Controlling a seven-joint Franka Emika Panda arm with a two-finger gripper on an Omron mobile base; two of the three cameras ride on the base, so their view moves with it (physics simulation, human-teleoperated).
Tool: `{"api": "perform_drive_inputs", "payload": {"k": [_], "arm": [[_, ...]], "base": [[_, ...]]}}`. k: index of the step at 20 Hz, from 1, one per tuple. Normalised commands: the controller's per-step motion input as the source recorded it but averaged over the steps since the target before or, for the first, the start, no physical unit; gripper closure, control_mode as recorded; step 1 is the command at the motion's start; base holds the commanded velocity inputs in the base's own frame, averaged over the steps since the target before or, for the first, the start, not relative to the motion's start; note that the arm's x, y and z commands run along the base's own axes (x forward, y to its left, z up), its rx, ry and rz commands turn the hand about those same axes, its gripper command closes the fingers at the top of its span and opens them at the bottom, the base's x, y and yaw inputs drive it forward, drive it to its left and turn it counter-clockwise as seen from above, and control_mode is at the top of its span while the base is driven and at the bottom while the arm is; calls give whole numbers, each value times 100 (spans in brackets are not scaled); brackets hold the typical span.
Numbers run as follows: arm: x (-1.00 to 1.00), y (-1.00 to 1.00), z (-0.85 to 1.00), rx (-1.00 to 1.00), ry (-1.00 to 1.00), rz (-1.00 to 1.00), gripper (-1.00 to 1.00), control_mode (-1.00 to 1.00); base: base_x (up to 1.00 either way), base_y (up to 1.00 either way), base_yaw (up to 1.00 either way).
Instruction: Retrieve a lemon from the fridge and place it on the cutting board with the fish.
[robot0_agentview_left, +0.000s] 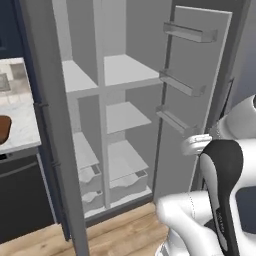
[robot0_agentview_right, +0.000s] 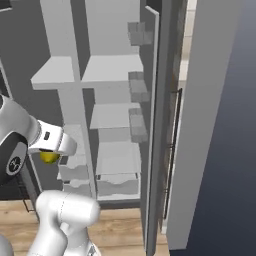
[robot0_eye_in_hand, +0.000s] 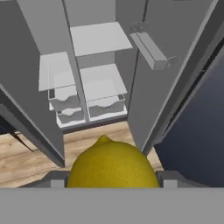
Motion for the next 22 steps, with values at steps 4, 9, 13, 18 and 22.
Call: {"api": "perform_drive_inputs", "payload": {"k": [4,9,13,18,22], "arm": [[0,0,0,0,0,0,100,100],[0,0,0,0,0,0,100,100],[0,0,0,0,0,0,100,100],[0,0,0,0,0,0,100,100],[0,0,0,0,0,0,100,100]], "base": [[-84,11,17],[-77,40,17],[-41,95,4],[-38,100,0],[-22,100,0]]}}
